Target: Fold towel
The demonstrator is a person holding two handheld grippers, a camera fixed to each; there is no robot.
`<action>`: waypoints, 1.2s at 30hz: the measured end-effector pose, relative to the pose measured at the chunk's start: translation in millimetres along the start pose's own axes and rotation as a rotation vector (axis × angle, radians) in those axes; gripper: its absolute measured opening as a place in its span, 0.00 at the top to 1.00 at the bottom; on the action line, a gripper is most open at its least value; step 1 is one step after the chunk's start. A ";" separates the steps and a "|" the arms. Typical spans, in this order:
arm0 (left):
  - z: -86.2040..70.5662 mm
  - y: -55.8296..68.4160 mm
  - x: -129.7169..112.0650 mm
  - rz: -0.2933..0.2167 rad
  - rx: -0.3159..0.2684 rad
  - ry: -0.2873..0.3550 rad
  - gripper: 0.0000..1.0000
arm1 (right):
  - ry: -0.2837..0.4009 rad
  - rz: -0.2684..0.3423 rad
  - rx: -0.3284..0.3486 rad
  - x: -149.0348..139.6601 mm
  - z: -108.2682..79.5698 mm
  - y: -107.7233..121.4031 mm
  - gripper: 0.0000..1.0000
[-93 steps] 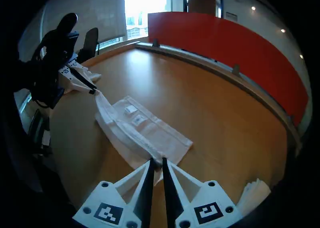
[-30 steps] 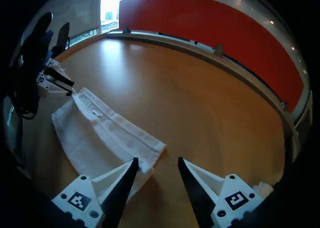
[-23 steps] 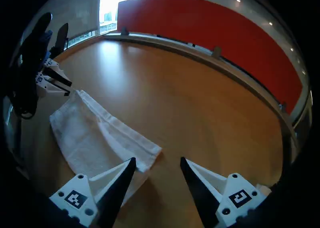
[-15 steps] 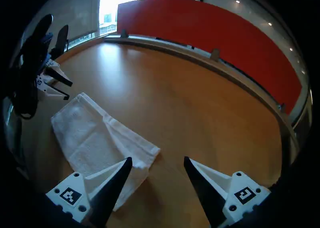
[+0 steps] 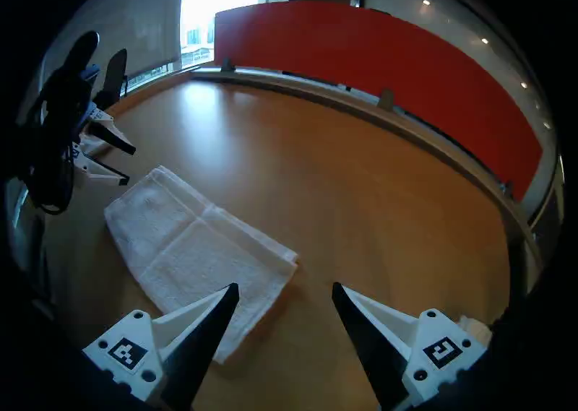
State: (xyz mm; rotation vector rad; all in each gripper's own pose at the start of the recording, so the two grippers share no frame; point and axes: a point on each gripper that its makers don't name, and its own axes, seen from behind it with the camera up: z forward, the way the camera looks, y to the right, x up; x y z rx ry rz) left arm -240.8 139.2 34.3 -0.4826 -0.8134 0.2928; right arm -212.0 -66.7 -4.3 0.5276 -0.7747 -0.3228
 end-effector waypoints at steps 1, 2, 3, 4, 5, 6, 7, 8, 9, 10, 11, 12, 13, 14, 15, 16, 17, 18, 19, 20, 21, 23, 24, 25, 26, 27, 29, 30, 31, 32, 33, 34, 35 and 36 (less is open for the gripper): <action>-1.9 0.6 -0.7 -0.005 0.000 0.001 0.04 | 0.001 0.001 0.001 -1.0 -1.7 -1.5 0.00; -3.5 1.2 -1.4 -0.009 0.000 0.002 0.04 | 0.002 0.002 0.002 -1.9 -3.2 -2.8 0.00; -5.4 1.9 -2.4 -0.012 0.000 0.003 0.04 | 0.002 0.002 0.003 -3.0 -4.7 -4.2 0.00; -7.6 2.9 -3.9 -0.016 0.001 0.004 0.04 | 0.003 0.003 0.004 -4.3 -6.6 -5.7 0.00; -9.5 3.7 -5.2 -0.019 0.002 0.004 0.04 | 0.003 0.003 0.005 -5.5 -8.2 -7.1 0.00; -11.3 4.8 -7.0 -0.022 0.002 0.004 0.04 | 0.003 0.004 0.006 -6.7 -9.9 -8.3 0.00; -13.2 6.1 -9.5 -0.024 0.002 0.002 0.04 | 0.003 0.004 0.006 -8.1 -11.7 -9.4 0.00; -14.8 7.3 -11.6 -0.027 0.002 0.001 0.04 | 0.003 0.004 0.006 -9.4 -13.2 -10.5 0.00; -16.6 8.5 -13.8 -0.028 0.002 0.001 0.04 | 0.003 0.005 0.007 -10.6 -14.9 -11.5 0.00; -18.7 9.7 -16.2 -0.030 0.003 0.000 0.04 | 0.004 0.005 0.007 -11.8 -16.7 -12.6 0.00; -20.6 10.9 -18.4 -0.031 0.004 0.000 0.04 | 0.005 0.006 0.007 -12.9 -18.4 -13.6 0.00; -22.6 12.1 -20.4 -0.033 0.005 0.000 0.04 | 0.005 0.006 0.008 -13.9 -20.0 -14.5 0.00; -24.8 13.6 -22.6 -0.035 0.006 0.000 0.04 | 0.006 0.006 0.008 -15.0 -21.9 -15.5 0.00; -26.8 15.0 -24.5 -0.036 0.006 0.000 0.04 | 0.006 0.007 0.008 -16.0 -23.5 -16.4 0.00; -28.7 16.1 -26.3 -0.040 0.007 0.001 0.04 | 0.007 0.007 0.007 -16.9 -25.0 -17.2 0.00; -30.8 17.2 -28.4 -0.044 0.009 0.001 0.04 | 0.007 0.008 0.007 -17.8 -26.6 -17.9 0.00; -32.7 18.1 -30.2 -0.048 0.010 0.001 0.04 | 0.008 0.009 0.006 -18.6 -28.0 -18.5 0.00; -34.4 18.9 -32.1 -0.053 0.011 0.001 0.04 | 0.009 0.011 0.006 -19.3 -29.4 -19.1 0.00; -36.4 19.7 -34.2 -0.059 0.012 0.000 0.04 | 0.010 0.014 0.006 -19.8 -30.8 -19.8 0.00; -38.1 20.5 -36.0 -0.064 0.013 0.000 0.04 | 0.012 0.016 0.006 -20.4 -32.1 -20.4 0.00; -39.5 21.2 -37.7 -0.068 0.014 0.000 0.04 | 0.012 0.018 0.006 -21.0 -33.3 -20.9 0.00; -42.2 22.8 -41.1 -0.076 0.016 0.000 0.04 | 0.013 0.021 0.006 -22.7 -35.5 -22.0 0.00; -43.3 23.5 -42.6 -0.079 0.017 -0.001 0.04 | 0.013 0.022 0.006 -23.6 -36.3 -22.4 0.00; -44.3 24.3 -44.3 -0.083 0.018 -0.002 0.04 | 0.012 0.022 0.006 -24.7 -36.9 -22.9 0.00; -45.1 24.9 -45.7 -0.086 0.019 -0.003 0.04 | 0.012 0.022 0.006 -25.7 -37.5 -23.3 0.00; -46.1 25.5 -47.1 -0.089 0.021 -0.003 0.04 | 0.011 0.021 0.007 -26.6 -37.9 -23.7 0.00; -48.1 26.5 -49.9 -0.097 0.025 -0.003 0.04 | 0.009 0.018 0.009 -28.5 -38.4 -24.4 0.00; -49.2 26.8 -51.2 -0.102 0.028 -0.002 0.04 | 0.008 0.016 0.011 -29.2 -38.5 -24.8 0.00; -50.7 27.2 -52.7 -0.109 0.030 -0.001 0.04 | 0.007 0.014 0.013 -29.6 -38.5 -25.3 0.00; -52.0 27.5 -54.0 -0.115 0.033 0.000 0.04 | 0.007 0.012 0.015 -30.0 -38.5 -25.8 0.00; -53.2 27.9 -55.5 -0.121 0.036 0.000 0.04 | 0.007 0.010 0.018 -30.2 -38.5 -26.4 0.00; -54.7 28.4 -57.3 -0.129 0.039 0.001 0.04 | 0.008 0.006 0.023 -30.1 -38.5 -27.2 0.00; -56.0 28.8 -58.9 -0.136 0.042 0.002 0.04 | 0.008 0.004 0.026 -30.0 -38.4 -27.9 0.00; -57.3 29.1 -60.4 -0.143 0.046 0.003 0.04 | 0.007 0.000 0.030 -30.2 -38.3 -28.7 0.00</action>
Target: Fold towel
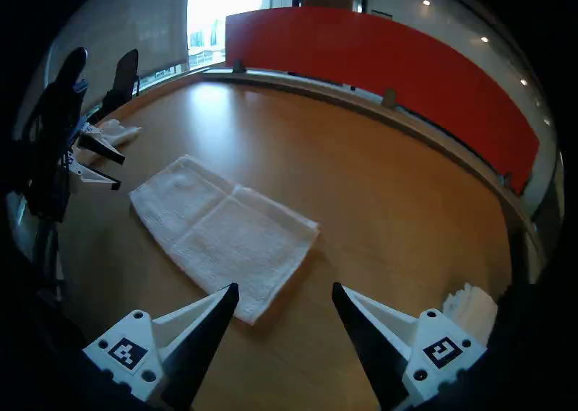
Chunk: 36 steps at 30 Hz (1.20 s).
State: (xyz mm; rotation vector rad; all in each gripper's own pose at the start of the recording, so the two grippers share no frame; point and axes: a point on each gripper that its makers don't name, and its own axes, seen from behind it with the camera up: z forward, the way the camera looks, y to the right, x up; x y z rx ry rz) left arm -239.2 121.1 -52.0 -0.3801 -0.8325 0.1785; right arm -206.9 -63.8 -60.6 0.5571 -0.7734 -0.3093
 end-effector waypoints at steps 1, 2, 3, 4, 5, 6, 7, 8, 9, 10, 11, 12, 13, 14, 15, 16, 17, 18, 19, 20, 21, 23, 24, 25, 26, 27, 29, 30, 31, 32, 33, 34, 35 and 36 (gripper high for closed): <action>-1.6 -0.3 -1.7 -0.008 0.006 0.002 0.04 | -0.002 -0.004 0.005 -0.4 0.4 -1.0 0.00; -3.0 -0.5 -3.1 -0.015 0.011 0.003 0.04 | -0.004 -0.008 0.009 -0.8 0.7 -1.9 0.00; -4.5 -0.7 -4.6 -0.023 0.015 0.005 0.04 | -0.005 -0.012 0.014 -0.9 1.2 -2.9 0.00; -6.3 -0.8 -6.4 -0.032 0.020 0.008 0.04 | -0.005 -0.018 0.019 -0.8 1.8 -4.1 0.00; -7.9 -0.9 -7.9 -0.040 0.024 0.010 0.04 | -0.006 -0.022 0.023 -0.7 2.4 -5.2 0.00; -9.6 -1.4 -9.5 -0.048 0.029 0.013 0.04 | -0.006 -0.027 0.028 -0.6 2.9 -6.2 0.00; -11.6 -2.3 -11.4 -0.057 0.037 0.016 0.04 | -0.007 -0.032 0.033 -0.6 3.5 -7.3 0.00; -13.4 -3.1 -13.1 -0.065 0.043 0.018 0.04 | -0.007 -0.037 0.037 -0.6 4.0 -8.3 0.00; -15.1 -4.0 -14.9 -0.073 0.050 0.020 0.04 | -0.008 -0.042 0.042 -0.8 4.5 -9.1 0.00; -16.9 -5.0 -17.0 -0.084 0.059 0.022 0.04 | -0.010 -0.047 0.046 -1.0 5.0 -9.8 0.00; -18.5 -6.0 -18.8 -0.093 0.066 0.024 0.04 | -0.012 -0.051 0.049 -1.2 5.5 -10.5 0.00; -20.1 -6.6 -20.8 -0.102 0.072 0.025 0.04 | -0.014 -0.055 0.053 -1.4 5.9 -10.9 0.00; -21.9 -7.0 -23.0 -0.112 0.077 0.027 0.04 | -0.016 -0.059 0.056 -1.6 6.4 -11.3 0.00; -23.5 -7.4 -25.0 -0.120 0.082 0.028 0.04 | -0.018 -0.063 0.059 -1.8 6.8 -11.6 0.00; -25.0 -7.9 -26.9 -0.127 0.086 0.030 0.04 | -0.019 -0.066 0.062 -1.9 7.1 -12.0 0.00; -26.6 -8.4 -28.9 -0.134 0.090 0.031 0.04 | -0.021 -0.069 0.066 -2.0 7.4 -12.6 0.00; -28.1 -8.9 -30.6 -0.140 0.094 0.033 0.04 | -0.022 -0.072 0.070 -2.0 7.6 -13.1 0.00; -29.5 -9.3 -32.2 -0.145 0.098 0.035 0.04 | -0.024 -0.075 0.073 -2.3 7.8 -13.7 0.00; -31.1 -9.6 -33.9 -0.149 0.102 0.036 0.04 | -0.026 -0.079 0.076 -2.7 8.0 -14.3 0.00; -32.6 -9.9 -35.5 -0.154 0.106 0.038 0.04 | -0.028 -0.083 0.079 -3.0 8.1 -14.9 0.00; -33.9 -10.1 -37.0 -0.158 0.109 0.039 0.04 | -0.029 -0.086 0.083 -3.5 8.3 -15.5 0.00; -36.5 -10.3 -40.6 -0.168 0.115 0.040 0.04 | -0.033 -0.095 0.090 -4.6 9.0 -16.9 0.00; -37.6 -10.4 -42.2 -0.171 0.118 0.041 0.04 | -0.036 -0.099 0.093 -5.5 9.4 -17.3 0.00; -38.7 -10.4 -44.1 -0.175 0.121 0.042 0.04 | -0.040 -0.104 0.096 -6.9 9.8 -17.6 0.00; -39.8 -10.5 -45.8 -0.179 0.123 0.043 0.04 | -0.044 -0.108 0.098 -8.0 10.1 -17.9 0.00; -40.7 -10.5 -47.3 -0.182 0.125 0.044 0.04 | -0.048 -0.111 0.101 -9.3 10.7 -18.4 0.00; -42.5 -10.2 -50.3 -0.187 0.127 0.048 0.04 | -0.056 -0.117 0.109 -12.1 12.0 -19.7 0.01; -43.2 -10.2 -51.7 -0.189 0.128 0.049 0.04 | -0.059 -0.119 0.113 -13.4 12.4 -20.5 0.01; -43.9 -10.2 -53.1 -0.191 0.130 0.051 0.04 | -0.063 -0.122 0.117 -15.0 12.7 -21.5 0.01; -44.4 -10.1 -54.4 -0.192 0.131 0.053 0.04 | -0.067 -0.124 0.122 -16.4 13.0 -22.3 0.02; -44.9 -10.2 -55.7 -0.194 0.132 0.055 0.04 | -0.071 -0.126 0.125 -18.0 13.3 -23.1 0.02; -45.3 -10.3 -57.3 -0.196 0.134 0.057 0.04 | -0.077 -0.128 0.129 -19.9 13.6 -23.7 0.02; -45.7 -10.4 -58.8 -0.198 0.136 0.058 0.04 | -0.082 -0.130 0.132 -21.6 13.9 -24.3 0.03; -46.0 -10.4 -60.4 -0.200 0.139 0.058 0.04 | -0.088 -0.132 0.134 -23.2 14.3 -24.6 0.04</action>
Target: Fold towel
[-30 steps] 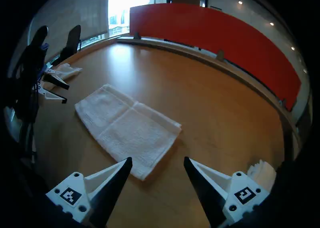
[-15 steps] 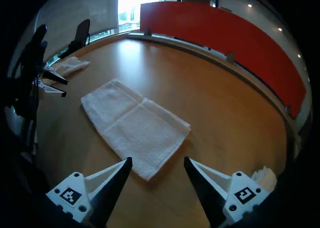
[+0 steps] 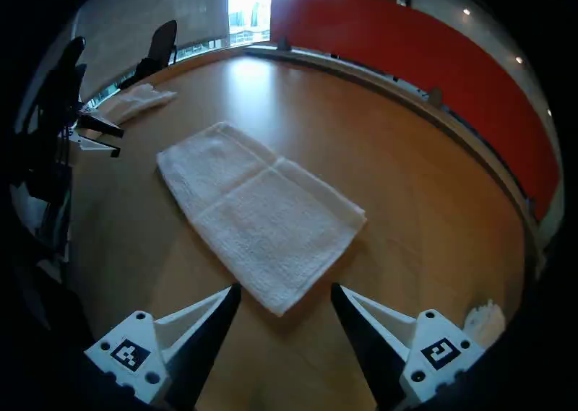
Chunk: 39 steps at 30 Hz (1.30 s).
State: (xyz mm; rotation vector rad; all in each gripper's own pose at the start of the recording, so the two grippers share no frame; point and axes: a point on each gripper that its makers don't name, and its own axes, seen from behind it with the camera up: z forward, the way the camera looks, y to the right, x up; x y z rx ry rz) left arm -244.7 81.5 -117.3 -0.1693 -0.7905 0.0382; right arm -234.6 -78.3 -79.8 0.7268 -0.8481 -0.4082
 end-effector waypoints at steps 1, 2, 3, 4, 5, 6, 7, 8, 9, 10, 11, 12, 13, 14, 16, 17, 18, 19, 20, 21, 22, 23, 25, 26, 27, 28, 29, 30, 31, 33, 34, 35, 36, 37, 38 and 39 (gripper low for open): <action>-0.3 -0.5 -1.9 -0.002 0.004 -0.001 0.04 | -0.006 -0.003 0.001 -1.6 0.6 -0.1 0.05; -0.6 -0.9 -3.5 -0.003 0.007 -0.001 0.04 | -0.012 -0.005 0.002 -3.0 1.1 -0.3 0.05; -1.1 -1.0 -5.0 -0.005 0.009 0.000 0.04 | -0.016 -0.007 0.004 -4.0 1.5 -0.5 0.06; -1.6 -1.0 -6.6 -0.007 0.011 0.001 0.04 | -0.019 -0.010 0.006 -4.7 1.7 -0.8 0.07; -2.1 -0.9 -8.0 -0.009 0.012 0.002 0.04 | -0.022 -0.013 0.008 -5.3 1.8 -1.0 0.08; -2.7 -1.1 -9.2 -0.010 0.013 0.004 0.04 | -0.024 -0.013 0.010 -5.8 2.0 -1.2 0.09; -3.3 -1.4 -10.3 -0.013 0.015 0.006 0.04 | -0.027 -0.013 0.013 -6.3 2.2 -1.4 0.11; -3.8 -1.6 -11.4 -0.014 0.017 0.009 0.04 | -0.029 -0.012 0.015 -6.7 2.3 -1.6 0.12; -4.3 -2.0 -12.3 -0.016 0.019 0.010 0.04 | -0.033 -0.011 0.018 -7.5 2.5 -1.9 0.15; -4.9 -2.6 -13.2 -0.018 0.021 0.012 0.04 | -0.038 -0.010 0.022 -8.7 2.6 -2.2 0.19; -5.5 -3.1 -13.9 -0.019 0.022 0.014 0.04 | -0.042 -0.009 0.026 -9.7 2.7 -2.5 0.22; -6.0 -3.8 -14.6 -0.020 0.024 0.015 0.04 | -0.046 -0.009 0.029 -10.8 2.7 -2.8 0.25; -6.7 -4.7 -15.2 -0.021 0.027 0.015 0.04 | -0.050 -0.010 0.034 -12.0 2.5 -3.3 0.28; -7.2 -5.5 -15.8 -0.021 0.030 0.016 0.04 | -0.054 -0.011 0.038 -13.1 2.3 -3.7 0.31; -8.8 -7.4 -16.6 -0.023 0.035 0.017 0.04 | -0.061 -0.014 0.043 -15.6 2.1 -4.3 0.35; -9.6 -8.3 -16.9 -0.023 0.038 0.018 0.04 | -0.065 -0.016 0.046 -16.8 2.0 -4.6 0.37; -10.5 -9.2 -17.2 -0.025 0.040 0.019 0.04 | -0.068 -0.018 0.048 -17.9 2.0 -5.0 0.39; -11.6 -10.2 -17.3 -0.028 0.042 0.021 0.04 | -0.072 -0.019 0.051 -19.1 2.1 -5.4 0.42; -12.6 -11.0 -17.5 -0.031 0.043 0.023 0.04 | -0.075 -0.021 0.054 -20.2 2.1 -5.9 0.43; -13.5 -11.8 -17.7 -0.034 0.045 0.024 0.04 | -0.078 -0.021 0.055 -21.2 2.1 -6.1 0.46; -14.4 -12.6 -18.1 -0.036 0.047 0.025 0.04 | -0.081 -0.022 0.056 -22.4 2.2 -6.2 0.49; -15.3 -13.4 -18.4 -0.039 0.048 0.025 0.04 | -0.084 -0.022 0.057 -23.4 2.3 -6.3 0.51; -16.8 -14.3 -18.8 -0.039 0.051 0.026 0.04 | -0.088 -0.021 0.055 -25.4 2.8 -5.6 0.57; -17.5 -14.7 -18.9 -0.039 0.052 0.027 0.04 | -0.090 -0.020 0.054 -26.4 3.0 -5.2 0.59; -18.2 -14.9 -19.1 -0.038 0.053 0.027 0.04 | -0.090 -0.019 0.054 -26.8 3.0 -5.0 0.61; -18.9 -15.0 -19.3 -0.035 0.053 0.028 0.04 | -0.089 -0.016 0.055 -26.9 2.8 -4.9 0.63; -19.5 -15.0 -19.6 -0.033 0.053 0.028 0.04 | -0.089 -0.014 0.055 -27.0 2.6 -4.9 0.64; -19.9 -15.0 -19.9 -0.032 0.053 0.028 0.04 | -0.088 -0.012 0.057 -26.9 2.4 -5.0 0.64; -20.3 -14.8 -20.3 -0.030 0.052 0.028 0.04 | -0.088 -0.011 0.058 -26.7 2.1 -5.2 0.67; -20.9 -14.5 -20.9 -0.028 0.052 0.028 0.04 | -0.087 -0.009 0.061 -26.5 1.7 -5.5 0.71; -21.0 -14.3 -21.2 -0.027 0.052 0.028 0.04 | -0.087 -0.009 0.062 -26.5 1.9 -5.6 0.73; -21.1 -14.1 -21.5 -0.026 0.051 0.028 0.04 | -0.086 -0.010 0.062 -26.5 2.0 -5.7 0.73; -21.2 -13.9 -21.6 -0.026 0.051 0.028 0.04 | -0.086 -0.010 0.064 -26.4 2.0 -5.8 0.75; -21.3 -13.6 -21.5 -0.025 0.050 0.028 0.04 | -0.085 -0.011 0.065 -26.3 2.0 -6.0 0.77; -21.4 -13.4 -21.5 -0.024 0.050 0.028 0.04 | -0.085 -0.011 0.067 -26.2 2.0 -6.0 0.80; -21.5 -13.3 -21.4 -0.023 0.050 0.028 0.04 | -0.084 -0.012 0.067 -26.0 1.9 -5.9 0.84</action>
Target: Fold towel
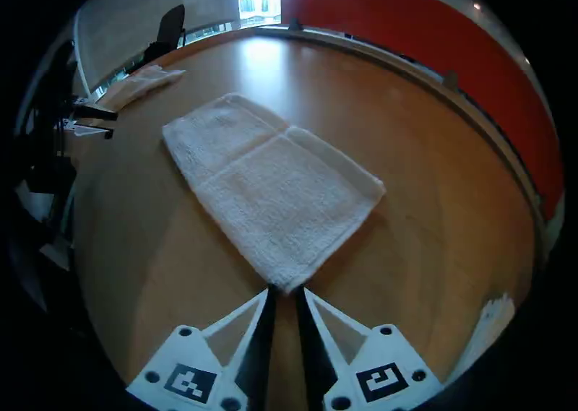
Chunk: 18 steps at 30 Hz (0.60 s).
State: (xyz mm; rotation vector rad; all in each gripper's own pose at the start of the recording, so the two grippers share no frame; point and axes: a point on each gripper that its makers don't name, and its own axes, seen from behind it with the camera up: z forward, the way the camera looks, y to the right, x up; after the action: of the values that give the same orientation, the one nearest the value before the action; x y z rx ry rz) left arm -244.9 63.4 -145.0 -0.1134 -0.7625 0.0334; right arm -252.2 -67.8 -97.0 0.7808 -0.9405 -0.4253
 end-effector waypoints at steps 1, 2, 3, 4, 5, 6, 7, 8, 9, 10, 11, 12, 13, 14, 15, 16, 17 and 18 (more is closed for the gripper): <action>0.0 0.0 0.1 0.001 0.000 0.000 0.04 | 0.001 -0.001 -0.001 0.2 -0.1 0.3 0.88; -0.1 0.0 0.3 0.003 0.000 0.001 0.04 | 0.002 -0.002 -0.002 0.4 -0.1 0.5 0.91; 0.0 0.0 0.4 0.004 0.000 0.001 0.04 | 0.003 -0.002 -0.003 1.0 -0.2 0.6 0.94; 0.2 -0.1 0.4 0.006 0.000 0.001 0.04 | 0.006 -0.002 -0.004 2.0 -0.3 0.6 0.95; 0.3 -0.1 0.5 0.007 0.000 0.001 0.04 | 0.008 -0.002 -0.005 2.9 -0.4 0.5 0.96; 0.4 -0.3 0.7 0.009 0.000 0.001 0.04 | 0.011 -0.002 -0.007 3.9 -0.5 0.5 0.96; 0.6 -0.5 1.1 0.010 0.001 0.002 0.04 | 0.013 -0.003 -0.008 4.9 -0.6 0.5 0.96; 0.7 -0.7 1.5 0.011 0.001 0.003 0.04 | 0.015 -0.004 -0.009 5.9 -0.6 0.5 0.96; 0.9 -0.9 1.8 0.011 0.001 0.003 0.04 | 0.019 -0.005 -0.010 7.3 -1.0 0.7 0.96; 1.1 -1.1 2.1 0.012 0.001 0.003 0.04 | 0.024 -0.006 -0.012 9.1 -1.7 1.0 0.96; 1.2 -1.2 2.3 0.012 0.001 0.003 0.04 | 0.028 -0.006 -0.014 10.7 -2.2 1.3 0.97; 1.3 -1.4 2.5 0.012 0.001 0.003 0.04 | 0.033 -0.006 -0.016 12.6 -3.2 1.6 0.97; 1.4 -1.7 2.6 0.013 0.001 0.003 0.04 | 0.039 -0.005 -0.018 15.0 -4.6 1.9 0.97; 1.5 -1.9 2.8 0.013 0.002 0.004 0.04 | 0.044 -0.005 -0.019 17.1 -5.9 2.3 0.97; 1.5 -2.0 2.9 0.013 0.002 0.004 0.04 | 0.050 -0.004 -0.020 19.2 -7.4 2.6 0.97; 1.5 -2.0 3.0 0.013 0.002 0.004 0.04 | 0.056 -0.004 -0.021 21.6 -9.3 2.9 0.97; 1.5 -2.1 3.1 0.014 0.001 0.004 0.04 | 0.062 -0.004 -0.021 23.8 -11.0 3.1 0.97; 1.5 -2.1 3.1 0.014 0.001 0.004 0.04 | 0.067 -0.005 -0.022 25.9 -12.7 3.5 0.97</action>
State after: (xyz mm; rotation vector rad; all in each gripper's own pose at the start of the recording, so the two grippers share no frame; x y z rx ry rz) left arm -243.8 61.6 -141.5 -0.1174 -0.7578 0.0466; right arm -227.6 -76.8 -84.4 0.7729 -0.8702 -0.4105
